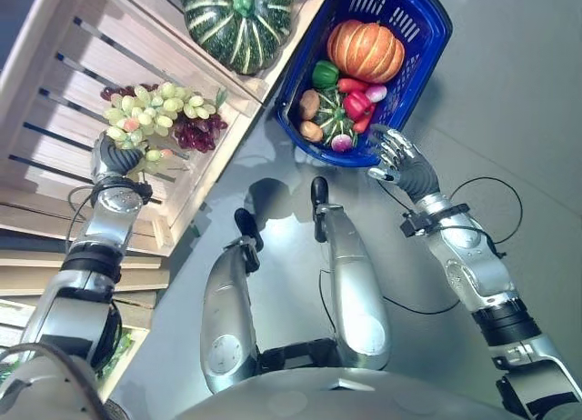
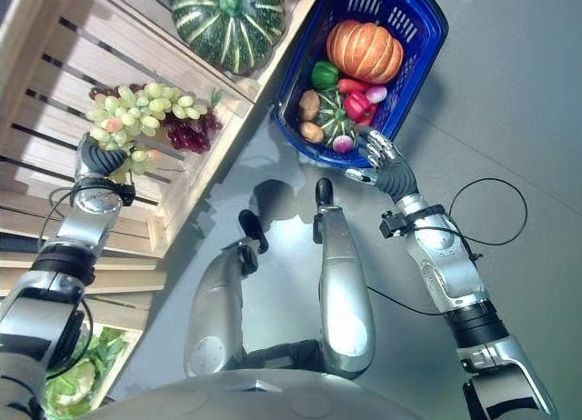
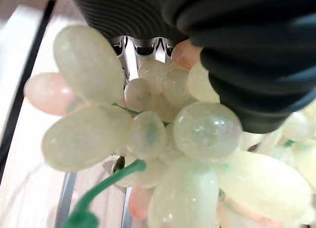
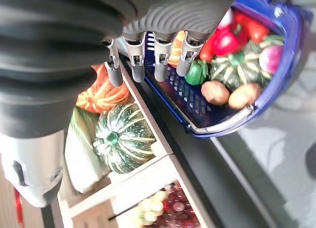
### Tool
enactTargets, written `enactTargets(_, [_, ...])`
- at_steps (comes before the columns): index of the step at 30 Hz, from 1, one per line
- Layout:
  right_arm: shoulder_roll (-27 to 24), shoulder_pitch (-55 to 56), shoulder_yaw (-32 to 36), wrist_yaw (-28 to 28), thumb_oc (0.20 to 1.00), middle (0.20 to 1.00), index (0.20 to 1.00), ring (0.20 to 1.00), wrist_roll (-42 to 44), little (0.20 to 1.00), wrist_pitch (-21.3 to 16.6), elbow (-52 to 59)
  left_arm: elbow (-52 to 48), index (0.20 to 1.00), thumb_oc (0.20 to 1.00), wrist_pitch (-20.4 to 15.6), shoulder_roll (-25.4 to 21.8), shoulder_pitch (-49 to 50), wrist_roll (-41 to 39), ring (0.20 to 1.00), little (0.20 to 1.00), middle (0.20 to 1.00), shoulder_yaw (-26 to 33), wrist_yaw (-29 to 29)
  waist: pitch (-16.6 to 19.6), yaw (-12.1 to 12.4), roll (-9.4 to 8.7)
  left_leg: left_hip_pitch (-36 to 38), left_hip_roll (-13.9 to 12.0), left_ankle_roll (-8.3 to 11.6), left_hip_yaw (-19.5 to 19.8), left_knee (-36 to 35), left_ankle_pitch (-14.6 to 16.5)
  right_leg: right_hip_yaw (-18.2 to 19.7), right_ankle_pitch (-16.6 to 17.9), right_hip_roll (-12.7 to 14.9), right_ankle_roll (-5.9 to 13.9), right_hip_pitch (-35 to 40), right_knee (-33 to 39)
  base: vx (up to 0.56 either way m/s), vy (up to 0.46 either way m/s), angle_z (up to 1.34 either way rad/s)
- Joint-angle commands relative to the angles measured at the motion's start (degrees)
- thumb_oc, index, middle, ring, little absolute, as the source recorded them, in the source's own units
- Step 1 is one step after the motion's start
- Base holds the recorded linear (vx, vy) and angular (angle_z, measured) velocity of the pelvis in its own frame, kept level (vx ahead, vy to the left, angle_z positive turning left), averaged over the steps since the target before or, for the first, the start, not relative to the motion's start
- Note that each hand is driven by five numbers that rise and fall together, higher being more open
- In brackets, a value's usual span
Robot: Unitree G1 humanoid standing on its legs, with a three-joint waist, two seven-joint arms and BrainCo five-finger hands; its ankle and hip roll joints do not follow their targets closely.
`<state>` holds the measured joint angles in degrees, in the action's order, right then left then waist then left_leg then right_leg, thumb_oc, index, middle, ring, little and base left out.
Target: Pick up fruits and vegetables into the basket
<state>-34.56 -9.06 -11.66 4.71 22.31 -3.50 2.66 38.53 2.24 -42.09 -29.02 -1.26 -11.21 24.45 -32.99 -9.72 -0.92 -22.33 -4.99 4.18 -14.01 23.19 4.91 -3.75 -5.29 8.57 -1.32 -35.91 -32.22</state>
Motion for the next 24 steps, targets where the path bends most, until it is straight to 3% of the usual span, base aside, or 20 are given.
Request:
enactTargets(1, [-3.85,0.95,1.48,-2.01,1.000,1.000,1.000,1.000,-5.67,1.000,-1.27,6.33,-4.17,0.200,0.200,-0.11,-3.85,1.94,6.04,0.200,0.200,0.200,4.19,1.52,3.21,-1.47,4.94,0.11,-0.28,0.40,-0.45,2.08,0.91,-2.12,-5.34,1.48,3.79,6.42,1.12,0.01,0.085,0.01])
enactTargets(5, [-5.77,-0.53,1.32,-7.41,1.000,1.000,1.000,1.000,-14.77,1.000,-0.34,7.64,-6.56,0.200,0.200,1.91,-6.85,1.98,10.53,0.200,0.200,0.200,4.59,0.10,3.65,-1.52,5.94,2.81,0.23,0.31,-0.57,0.90,0.57,-1.86,-5.46,1.77,4.06,9.22,2.22,0.00,0.065,-0.03])
enactTargets(6, [-6.42,-1.22,1.28,-8.12,1.000,1.000,1.000,1.000,-17.02,1.000,0.10,7.95,-7.09,0.200,0.200,2.30,-7.50,1.97,12.29,0.200,0.200,0.200,4.75,-0.30,3.67,-1.52,6.15,2.87,0.22,-0.28,-1.15,0.24,-0.72,-2.14,-3.99,1.88,3.65,9.29,3.03,-0.04,0.056,-0.05])
enactTargets(10, [-9.98,-4.57,-0.28,-9.14,1.000,1.000,1.000,1.000,-29.86,1.000,5.21,8.94,-10.62,0.200,0.200,3.50,-11.48,1.90,19.08,0.200,0.200,0.200,3.82,-0.22,4.69,-1.23,7.03,4.74,0.76,-0.38,-0.86,-0.42,-0.03,-1.74,-4.30,2.36,4.07,11.51,3.95,0.01,0.027,-0.03])
enactTargets(13, [-12.02,-9.46,-2.63,-10.15,1.000,1.000,1.000,1.000,-30.25,1.000,6.71,9.91,-14.44,0.200,0.200,4.22,-13.07,1.45,25.56,0.200,0.200,0.200,3.68,-0.71,5.12,-0.45,7.44,6.14,1.19,-0.55,-0.37,-1.09,0.44,-2.00,-4.48,2.69,4.26,13.32,4.74,0.00,0.000,0.00])
enactTargets(17, [-10.49,-15.31,-5.53,-10.92,1.000,1.000,1.000,1.000,-32.56,1.000,7.48,10.94,-19.72,0.200,0.200,6.01,-14.95,0.84,33.68,0.200,0.200,0.200,1.31,-1.00,5.60,0.70,7.60,7.11,1.58,-0.66,0.50,-1.31,1.01,-2.27,-4.87,2.84,4.48,14.84,5.01,0.01,-0.034,0.03])
enactTargets(20, [-11.10,-19.12,-8.27,-9.57,1.000,1.000,1.000,1.000,-35.55,1.000,13.07,11.24,-27.56,0.200,0.200,8.03,-16.30,-0.16,37.34,0.200,0.200,0.200,1.75,-4.17,5.99,1.85,7.71,7.93,2.06,-0.80,1.35,-1.68,1.35,-2.53,-5.09,3.10,4.70,16.15,5.58,0.01,-0.059,-0.01])
enactTargets(22, [-11.15,-20.64,-9.54,-8.50,1.000,1.000,1.000,1.000,-36.15,1.000,15.95,10.70,-31.17,0.200,0.200,7.55,-16.69,-0.79,38.33,0.200,0.200,0.200,2.27,-4.54,6.21,2.47,7.59,8.38,2.22,-0.84,1.74,-1.89,1.44,-2.91,-5.11,3.18,4.70,16.88,5.91,-0.01,-0.080,0.08])
enactTargets(24, [-10.68,-22.97,-11.37,-8.32,1.000,1.000,1.000,1.000,-37.10,1.000,18.14,10.09,-35.64,0.200,0.200,4.75,-16.91,-2.34,36.84,0.200,0.200,0.200,2.51,-4.32,6.55,3.29,7.49,8.83,2.38,-0.97,2.28,-2.56,1.07,-3.45,-4.56,3.19,4.74,17.84,6.81,-0.02,-0.090,0.14])
